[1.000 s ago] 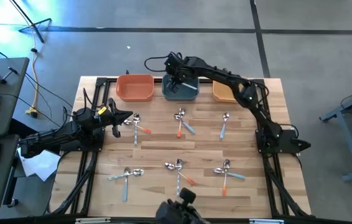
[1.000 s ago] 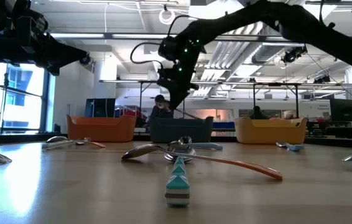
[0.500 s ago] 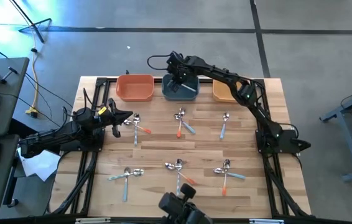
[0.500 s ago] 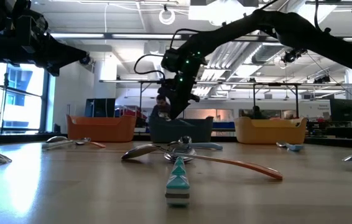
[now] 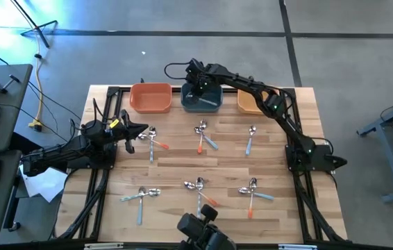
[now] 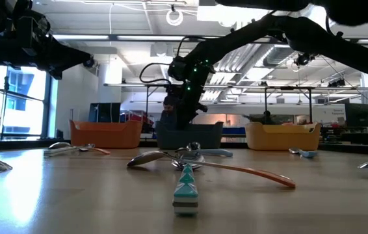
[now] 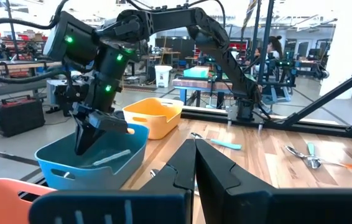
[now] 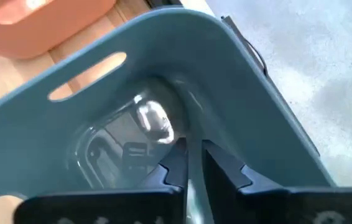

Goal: Sort silverware by color (type)
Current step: Put the white spoon into the blue bin, then put the orange spoon into the orange bin

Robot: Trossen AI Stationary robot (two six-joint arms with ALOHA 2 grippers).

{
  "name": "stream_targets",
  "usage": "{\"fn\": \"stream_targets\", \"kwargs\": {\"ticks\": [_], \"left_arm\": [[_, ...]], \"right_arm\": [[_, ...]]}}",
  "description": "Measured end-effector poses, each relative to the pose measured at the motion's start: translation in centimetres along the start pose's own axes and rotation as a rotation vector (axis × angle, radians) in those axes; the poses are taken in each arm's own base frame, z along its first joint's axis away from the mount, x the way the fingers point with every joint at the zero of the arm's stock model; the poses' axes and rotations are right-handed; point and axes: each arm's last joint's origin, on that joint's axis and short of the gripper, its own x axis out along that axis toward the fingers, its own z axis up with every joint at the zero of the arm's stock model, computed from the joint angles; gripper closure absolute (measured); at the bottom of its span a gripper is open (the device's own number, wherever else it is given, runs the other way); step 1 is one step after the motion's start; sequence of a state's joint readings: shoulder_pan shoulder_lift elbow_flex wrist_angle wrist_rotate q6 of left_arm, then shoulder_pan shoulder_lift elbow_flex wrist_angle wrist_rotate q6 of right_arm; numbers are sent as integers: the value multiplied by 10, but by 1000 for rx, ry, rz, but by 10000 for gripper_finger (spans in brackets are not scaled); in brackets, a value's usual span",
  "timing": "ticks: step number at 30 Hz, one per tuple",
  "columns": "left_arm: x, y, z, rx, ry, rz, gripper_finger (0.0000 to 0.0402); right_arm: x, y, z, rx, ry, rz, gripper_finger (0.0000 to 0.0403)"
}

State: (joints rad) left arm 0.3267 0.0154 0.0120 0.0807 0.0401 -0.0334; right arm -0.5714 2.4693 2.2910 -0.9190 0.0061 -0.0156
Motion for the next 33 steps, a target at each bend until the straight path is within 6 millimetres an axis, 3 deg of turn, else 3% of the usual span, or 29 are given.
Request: {"fn": "stream_targets", "kwargs": {"ticks": [6, 11, 14, 18, 22, 25, 28, 33], "left_arm": [[0, 0, 0, 0, 0, 0, 399], [0, 1, 0, -34, 2, 40, 399], [0, 2, -1, -68, 9, 71, 399], [0, 1, -3, -65, 28, 41, 399], [1, 0, -4, -70, 47, -12, 401], [1, -1, -5, -77, 55, -36, 401], [2, -1, -5, -91, 66, -52, 401], [4, -1, -7, -90, 86, -42, 401]], "right_arm": [[-1, 0, 0, -3, 9, 0, 341], [-25, 2, 4, -46, 21, -4, 318], [-51, 9, 2, -86, 33, -10, 334], [-89, 30, 6, -178, -48, -59, 392], [-102, 52, 3, -200, -208, -42, 396], [-99, 66, -12, -183, -343, -19, 400], [-96, 79, -40, -180, -472, 4, 402], [-124, 91, -93, -134, -706, 74, 402]]}}
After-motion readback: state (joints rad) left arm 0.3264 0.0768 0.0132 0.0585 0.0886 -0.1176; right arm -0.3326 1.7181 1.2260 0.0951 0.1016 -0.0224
